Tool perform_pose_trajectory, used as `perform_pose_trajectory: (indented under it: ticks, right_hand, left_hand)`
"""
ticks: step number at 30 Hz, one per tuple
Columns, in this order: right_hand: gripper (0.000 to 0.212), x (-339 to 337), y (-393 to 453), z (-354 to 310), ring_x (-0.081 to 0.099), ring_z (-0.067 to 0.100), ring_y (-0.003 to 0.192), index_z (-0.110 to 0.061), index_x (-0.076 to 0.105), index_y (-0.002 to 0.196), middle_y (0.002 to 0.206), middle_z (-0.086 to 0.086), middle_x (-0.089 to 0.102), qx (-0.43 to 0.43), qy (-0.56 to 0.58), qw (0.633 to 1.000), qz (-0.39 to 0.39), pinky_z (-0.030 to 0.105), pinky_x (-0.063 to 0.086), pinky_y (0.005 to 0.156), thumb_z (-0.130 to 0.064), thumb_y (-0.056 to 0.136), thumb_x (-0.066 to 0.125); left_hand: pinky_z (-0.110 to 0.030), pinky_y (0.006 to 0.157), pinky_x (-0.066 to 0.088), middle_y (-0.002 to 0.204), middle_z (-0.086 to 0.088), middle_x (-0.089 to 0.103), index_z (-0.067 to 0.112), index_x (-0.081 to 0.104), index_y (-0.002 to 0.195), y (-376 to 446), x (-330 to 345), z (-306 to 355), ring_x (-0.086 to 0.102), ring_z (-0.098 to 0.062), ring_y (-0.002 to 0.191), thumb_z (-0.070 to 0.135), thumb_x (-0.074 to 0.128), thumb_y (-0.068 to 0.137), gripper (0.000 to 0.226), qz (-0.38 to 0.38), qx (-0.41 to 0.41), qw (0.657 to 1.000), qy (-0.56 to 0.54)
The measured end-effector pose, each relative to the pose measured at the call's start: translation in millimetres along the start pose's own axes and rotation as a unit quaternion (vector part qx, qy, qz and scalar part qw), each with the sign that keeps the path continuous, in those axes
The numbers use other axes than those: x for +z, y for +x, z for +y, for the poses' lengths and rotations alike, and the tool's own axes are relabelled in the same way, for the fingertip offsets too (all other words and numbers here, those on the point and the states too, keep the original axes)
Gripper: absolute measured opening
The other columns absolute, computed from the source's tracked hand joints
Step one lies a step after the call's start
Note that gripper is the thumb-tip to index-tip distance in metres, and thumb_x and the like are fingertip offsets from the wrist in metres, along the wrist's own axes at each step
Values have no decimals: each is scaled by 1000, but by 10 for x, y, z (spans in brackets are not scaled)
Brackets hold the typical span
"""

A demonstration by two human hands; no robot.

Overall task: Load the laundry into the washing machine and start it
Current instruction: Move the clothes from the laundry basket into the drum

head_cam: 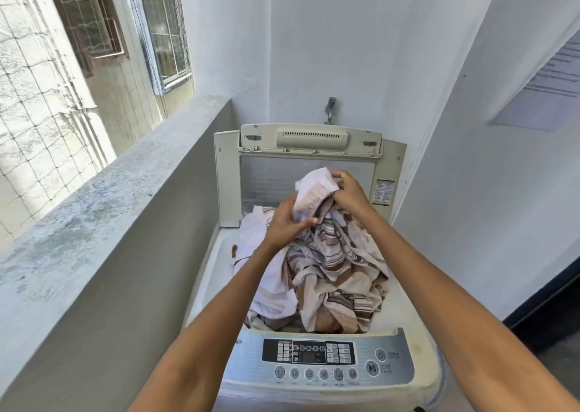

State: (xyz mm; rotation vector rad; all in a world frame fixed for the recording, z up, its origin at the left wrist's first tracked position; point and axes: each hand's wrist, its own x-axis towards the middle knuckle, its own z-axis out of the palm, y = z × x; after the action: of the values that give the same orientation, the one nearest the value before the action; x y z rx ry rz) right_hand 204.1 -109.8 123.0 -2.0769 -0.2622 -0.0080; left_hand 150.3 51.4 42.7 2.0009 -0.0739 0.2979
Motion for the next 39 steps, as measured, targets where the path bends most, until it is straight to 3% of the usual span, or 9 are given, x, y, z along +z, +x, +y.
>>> perform_pose_trajectory:
  ticks: [5, 8, 12, 18, 24, 29, 33, 36, 39]
  right_hand:
    - [73, -184, -42, 91, 53, 17, 106, -19, 35, 139, 121, 2, 51, -43, -73, 983, -162, 32, 48, 88, -15, 78, 75]
    - [86, -269, -48, 454, 51, 24, 119, -16, 33, 138, 130, 3, 52, 1, -247, 946, -212, 39, 41, 102, -41, 70, 80]
    - [36, -77, -143, 616, 57, 22, 111, -9, 60, 118, 111, 8, 61, 33, -277, 936, -214, 30, 45, 83, -27, 88, 65]
    - [21, 103, -19, -473, 61, 23, 90, -22, 62, 80, 87, 5, 65, -19, 127, 990, -52, 37, 50, 76, -10, 93, 51]
    - [24, -80, 111, -1497, 62, 20, 72, -10, 57, 97, 87, 11, 62, -45, 561, 826, 8, 28, 58, 60, 4, 96, 37]
    - [37, -22, 141, -1028, 62, 28, 97, -10, 61, 114, 107, 11, 66, -26, 349, 919, 182, 44, 52, 87, -2, 87, 38]
    - [52, 59, -65, -280, 60, 34, 98, -20, 52, 134, 116, 15, 65, 3, 56, 969, 240, 39, 47, 77, 0, 88, 36]
    - [44, 50, -126, 262, 62, 35, 98, -20, 56, 130, 112, 20, 66, -3, -180, 980, 88, 36, 44, 73, -7, 89, 46]
    - [37, -4, -172, 483, 57, 29, 114, -9, 59, 125, 125, 15, 61, -2, -397, 882, -255, 29, 43, 86, -15, 89, 57]
  left_hand:
    - [-29, 59, 34, 62, -11, 53, 8, 58, 67, 172, 19, 259, 43, -14, 63, 29, 59, 86, 28, 159, -59, 978, -124]
    - [-28, 56, 29, 63, -7, 40, 13, 47, 66, 343, -174, 459, 35, -13, 64, 14, 54, 92, 27, 209, -95, 947, -226]
    - [-31, 65, 40, 75, -12, 52, 11, 56, 79, 477, -461, 584, 48, -16, 71, 21, 56, 91, 16, 249, -113, 908, -316]
    - [-33, 82, 44, 101, -7, 60, 13, 45, 117, 301, -776, 363, 57, -24, 92, 37, 54, 92, 36, 330, -124, 923, -157]
    - [-36, 94, 41, 129, -8, 58, 18, 47, 132, 304, -943, 465, 54, -26, 117, 44, 34, 100, 44, 280, -42, 959, -18]
    - [-34, 96, 42, 120, -10, 62, 7, 57, 127, 316, -811, 420, 56, -23, 111, 33, 37, 101, 41, 206, -79, 970, -107]
    - [-38, 79, 48, 100, -14, 56, 3, 54, 123, 165, -575, -34, 54, -25, 89, 40, 47, 95, 47, -95, -240, 962, -92]
    - [-28, 58, 42, 79, -8, 45, 11, 55, 105, 28, -464, -104, 45, -17, 64, 31, 40, 100, 25, -209, -270, 939, -43]
    - [-31, 67, 48, 101, -14, 64, 10, 57, 115, 82, -447, -229, 61, -21, 76, 36, 42, 99, 35, -90, -215, 970, 70]
